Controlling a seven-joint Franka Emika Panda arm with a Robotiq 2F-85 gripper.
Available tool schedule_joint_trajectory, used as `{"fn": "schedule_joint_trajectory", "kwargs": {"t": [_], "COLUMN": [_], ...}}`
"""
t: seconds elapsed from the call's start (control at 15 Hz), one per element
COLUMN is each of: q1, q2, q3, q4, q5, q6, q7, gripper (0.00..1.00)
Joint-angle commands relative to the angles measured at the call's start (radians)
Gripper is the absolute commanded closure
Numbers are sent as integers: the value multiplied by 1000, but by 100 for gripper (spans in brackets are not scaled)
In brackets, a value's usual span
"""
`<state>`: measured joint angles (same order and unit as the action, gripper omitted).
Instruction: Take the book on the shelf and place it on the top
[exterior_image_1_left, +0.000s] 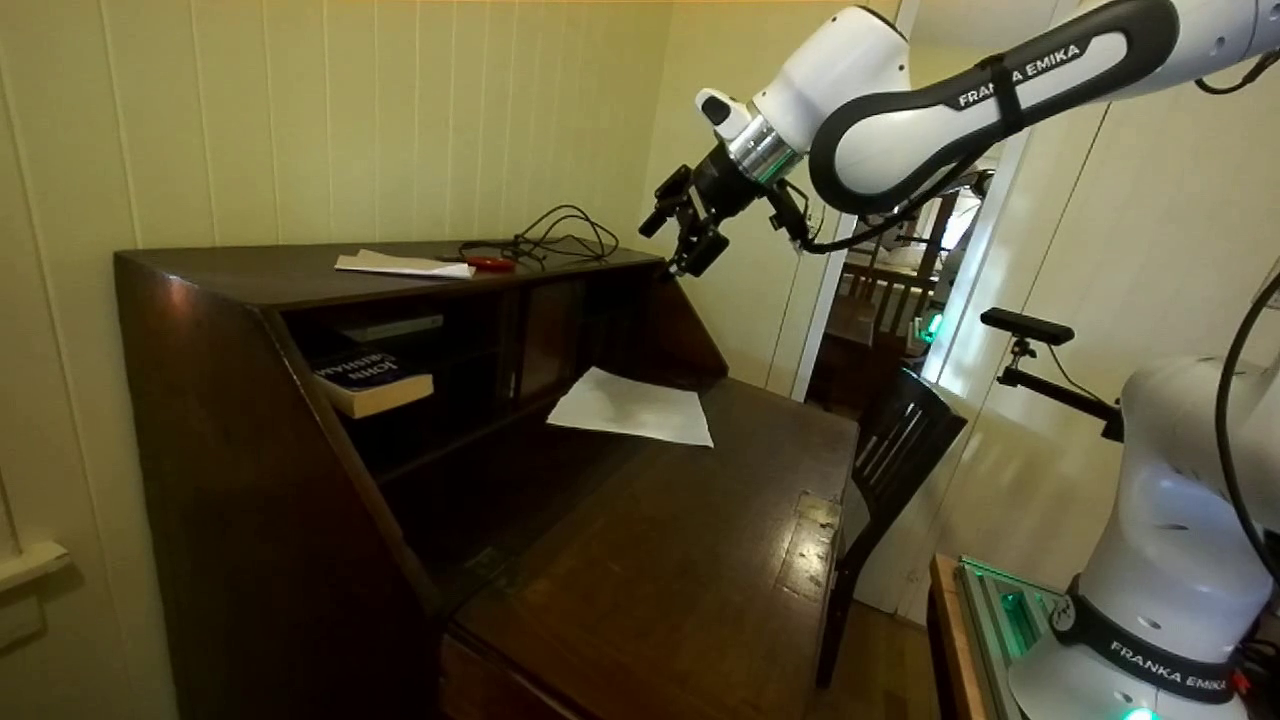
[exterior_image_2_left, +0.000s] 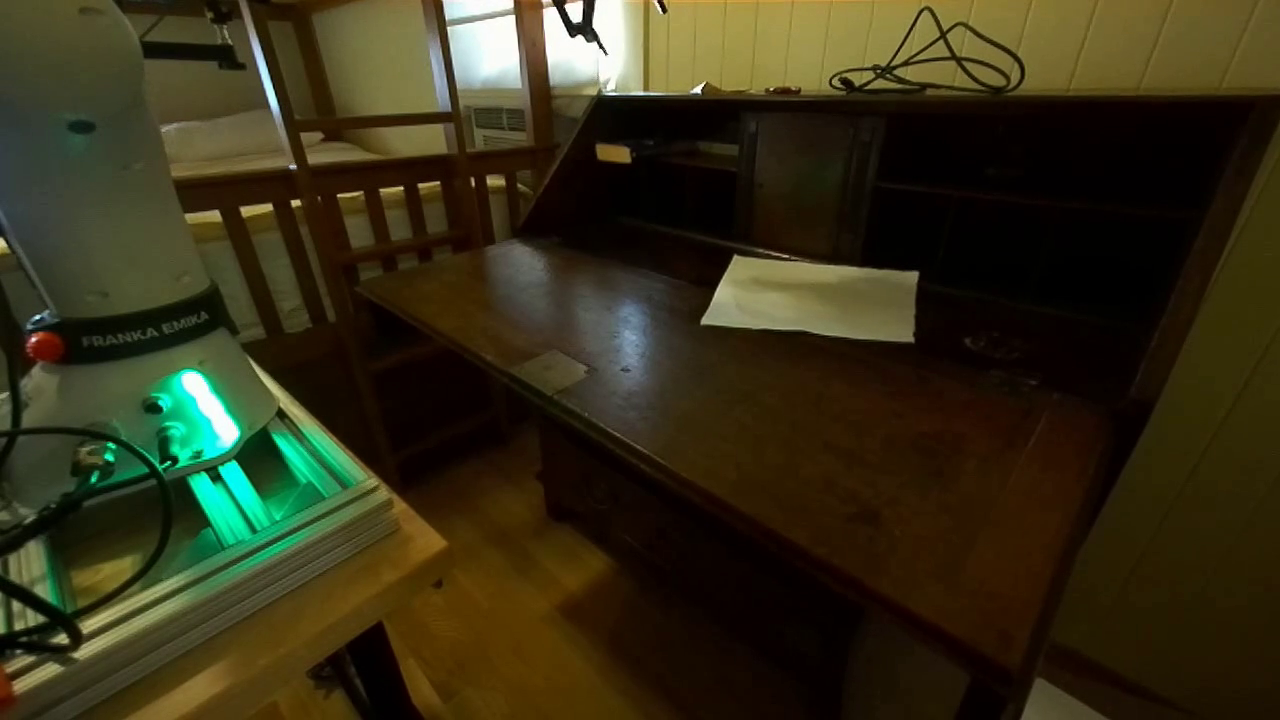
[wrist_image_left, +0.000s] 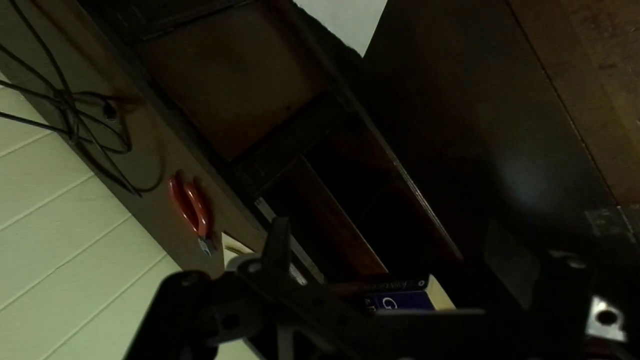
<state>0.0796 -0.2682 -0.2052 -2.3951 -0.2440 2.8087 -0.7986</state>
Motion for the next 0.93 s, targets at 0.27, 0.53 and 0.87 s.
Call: {"fn": "schedule_joint_trajectory", "kwargs": {"t": [0.27, 0.53, 0.87], "q1": [45, 26, 60], "q2": [172, 317, 496], "q3": [204, 289, 282], "q4": [116, 226, 398], "q5": [-56, -295, -588], "q6": [-146, -261, -447], "q7": [-18, 89, 162], "gripper": [0, 0, 0]}}
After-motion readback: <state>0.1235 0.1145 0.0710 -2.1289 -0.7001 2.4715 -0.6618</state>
